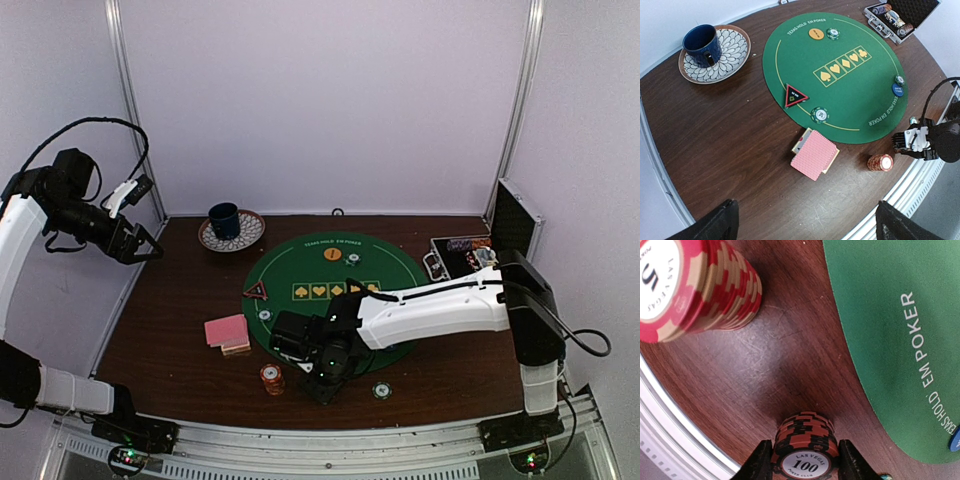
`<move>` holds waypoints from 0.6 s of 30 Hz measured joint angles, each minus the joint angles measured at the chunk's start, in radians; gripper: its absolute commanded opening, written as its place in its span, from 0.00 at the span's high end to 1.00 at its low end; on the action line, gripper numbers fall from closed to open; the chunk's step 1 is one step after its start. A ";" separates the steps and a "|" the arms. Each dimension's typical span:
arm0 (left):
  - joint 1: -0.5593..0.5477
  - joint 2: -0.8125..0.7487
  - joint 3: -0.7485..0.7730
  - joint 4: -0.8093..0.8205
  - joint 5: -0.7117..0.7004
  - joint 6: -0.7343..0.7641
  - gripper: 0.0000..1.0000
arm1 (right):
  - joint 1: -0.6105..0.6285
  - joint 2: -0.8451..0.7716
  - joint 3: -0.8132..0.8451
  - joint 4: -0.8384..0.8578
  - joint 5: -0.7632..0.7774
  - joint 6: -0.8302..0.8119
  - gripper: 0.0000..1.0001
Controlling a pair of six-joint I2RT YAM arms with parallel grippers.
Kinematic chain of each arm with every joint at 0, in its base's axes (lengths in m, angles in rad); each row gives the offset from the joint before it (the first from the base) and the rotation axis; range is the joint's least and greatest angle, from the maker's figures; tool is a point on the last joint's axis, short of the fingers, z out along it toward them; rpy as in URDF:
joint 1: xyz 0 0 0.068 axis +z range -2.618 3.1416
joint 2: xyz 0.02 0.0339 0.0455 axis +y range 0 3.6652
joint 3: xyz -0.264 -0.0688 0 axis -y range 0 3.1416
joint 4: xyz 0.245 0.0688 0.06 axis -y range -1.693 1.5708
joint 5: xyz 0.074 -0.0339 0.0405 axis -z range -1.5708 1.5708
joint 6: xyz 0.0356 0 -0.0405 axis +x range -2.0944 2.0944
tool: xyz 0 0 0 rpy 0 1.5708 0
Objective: Distribute texas hold em gaming equipment
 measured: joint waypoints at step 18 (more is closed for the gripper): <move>0.000 0.000 0.000 0.000 0.000 0.000 0.02 | -0.018 -0.035 0.122 -0.128 0.063 -0.012 0.62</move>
